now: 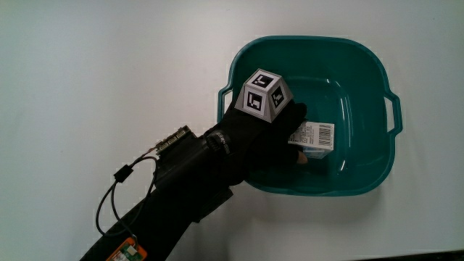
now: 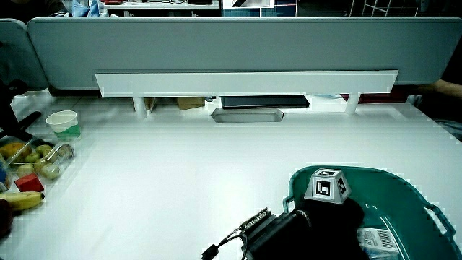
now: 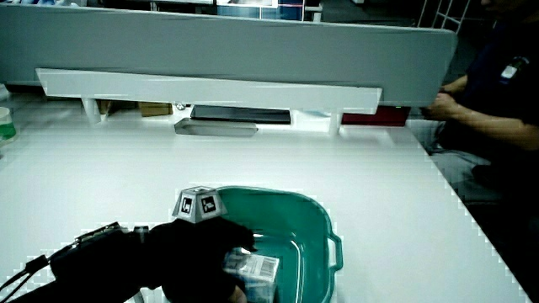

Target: Pick milk from plate

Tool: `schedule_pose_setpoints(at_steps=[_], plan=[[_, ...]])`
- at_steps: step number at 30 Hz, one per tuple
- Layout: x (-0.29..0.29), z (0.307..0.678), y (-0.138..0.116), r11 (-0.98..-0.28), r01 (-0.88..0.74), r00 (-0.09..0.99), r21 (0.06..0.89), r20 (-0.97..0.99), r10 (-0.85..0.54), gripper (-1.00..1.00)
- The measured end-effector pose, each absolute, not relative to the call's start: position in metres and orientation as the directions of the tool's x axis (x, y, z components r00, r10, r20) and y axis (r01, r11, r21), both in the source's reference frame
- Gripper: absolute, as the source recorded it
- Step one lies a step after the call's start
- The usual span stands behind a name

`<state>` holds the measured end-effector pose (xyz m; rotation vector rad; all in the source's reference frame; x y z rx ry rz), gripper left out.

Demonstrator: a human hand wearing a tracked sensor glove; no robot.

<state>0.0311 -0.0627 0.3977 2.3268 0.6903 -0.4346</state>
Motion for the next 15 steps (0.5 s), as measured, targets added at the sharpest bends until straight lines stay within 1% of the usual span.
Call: schedule_pose_setpoints(at_steps=[2,15], plan=[[0.0313,0.3983,-0.0627,-0.642,0.571,0.813,0.512,-0.465,0.351,0.64],[0.0324,0.3938,-0.0614,-0.654,0.582,0.801,0.483,-0.479,0.359,1.00]])
